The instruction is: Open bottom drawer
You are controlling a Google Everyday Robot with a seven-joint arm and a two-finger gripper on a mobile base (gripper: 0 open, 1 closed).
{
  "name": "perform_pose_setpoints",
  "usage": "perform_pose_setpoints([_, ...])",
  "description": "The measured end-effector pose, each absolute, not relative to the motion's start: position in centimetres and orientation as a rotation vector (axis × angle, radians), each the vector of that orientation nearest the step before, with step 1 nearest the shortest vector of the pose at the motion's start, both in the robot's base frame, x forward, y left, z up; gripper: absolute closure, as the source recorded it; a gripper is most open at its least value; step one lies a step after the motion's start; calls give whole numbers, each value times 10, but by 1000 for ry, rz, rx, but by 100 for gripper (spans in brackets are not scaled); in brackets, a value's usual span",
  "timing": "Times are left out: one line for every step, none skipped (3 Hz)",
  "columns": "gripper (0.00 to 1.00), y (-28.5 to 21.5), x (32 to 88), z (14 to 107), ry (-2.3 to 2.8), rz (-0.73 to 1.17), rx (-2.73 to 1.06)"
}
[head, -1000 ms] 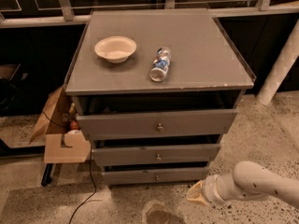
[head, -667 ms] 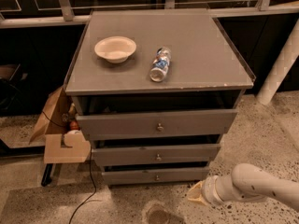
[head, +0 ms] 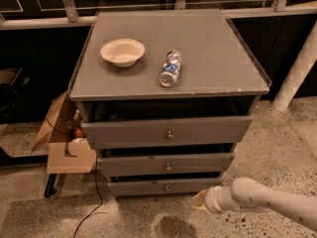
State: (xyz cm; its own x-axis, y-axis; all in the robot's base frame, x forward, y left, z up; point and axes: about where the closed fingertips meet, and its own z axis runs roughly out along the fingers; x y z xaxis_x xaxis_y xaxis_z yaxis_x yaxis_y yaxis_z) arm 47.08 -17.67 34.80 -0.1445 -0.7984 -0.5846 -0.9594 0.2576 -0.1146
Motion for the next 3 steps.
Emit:
perform_pose_setpoints([100,-167,495,311,1934,375,-1632])
perform_pose_setpoints([100,-158,514,279,1894,385,-1653])
perform_pose_setpoints([100,-157,528,251,1891,400,-1641])
